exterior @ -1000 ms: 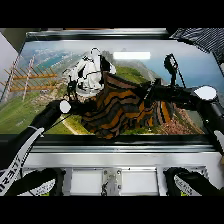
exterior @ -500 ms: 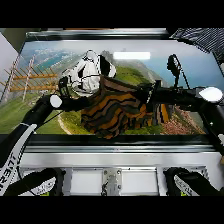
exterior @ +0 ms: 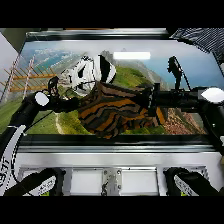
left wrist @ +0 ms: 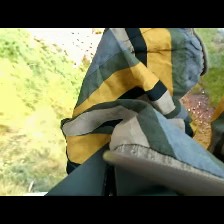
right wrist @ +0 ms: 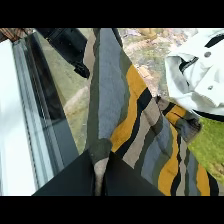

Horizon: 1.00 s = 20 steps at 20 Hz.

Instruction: Fold the clothes and pants, and hang the long-sleeved shirts on hangers.

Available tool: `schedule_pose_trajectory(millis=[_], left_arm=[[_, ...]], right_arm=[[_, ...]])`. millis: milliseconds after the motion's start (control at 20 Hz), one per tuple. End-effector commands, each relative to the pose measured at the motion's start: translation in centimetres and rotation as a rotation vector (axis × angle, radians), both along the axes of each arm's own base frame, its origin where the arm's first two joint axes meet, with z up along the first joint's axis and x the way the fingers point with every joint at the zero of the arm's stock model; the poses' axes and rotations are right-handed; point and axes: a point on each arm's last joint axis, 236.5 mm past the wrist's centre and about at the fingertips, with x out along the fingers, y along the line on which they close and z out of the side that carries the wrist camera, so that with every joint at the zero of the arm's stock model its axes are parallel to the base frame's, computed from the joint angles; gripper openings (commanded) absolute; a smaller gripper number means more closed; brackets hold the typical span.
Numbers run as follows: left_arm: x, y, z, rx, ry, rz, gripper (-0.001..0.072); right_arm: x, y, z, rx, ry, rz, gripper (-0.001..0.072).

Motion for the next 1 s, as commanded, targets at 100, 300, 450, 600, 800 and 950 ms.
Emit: schedule_pose_trajectory(millis=[100,300,450,600,800,950], left_arm=[[0.9,1.0,1.7,0.01,-0.025,-0.009,0.0011],[2.0,1.9,4.0,0.016,-0.059,-0.017,0.0011],[2.0,2.2,4.9,0.021,-0.059,-0.036,0.001],[2.0,2.1,5.2,0.025,-0.06,-0.054,0.001],[1.1,0.1,4.7,0.025,-0.037,-0.12,0.001],[0.9,-0.8,3.3,0.024,0.002,-0.144,0.0011]], right_arm=[[-0.5,-1.3,-2.9,-0.145,0.028,0.0,0.0005],[-0.8,-2.1,-4.7,-0.231,0.028,0.012,0.0005],[-0.6,-2.6,-4.9,-0.239,0.03,0.001,0.0004],[0.2,-3.4,-4.2,-0.208,0.027,-0.034,0.0004],[1.2,-2.8,0.8,-0.01,-0.062,-0.062,0.0004],[0.8,-2.3,2.2,0.051,-0.07,-0.048,0.0004]])
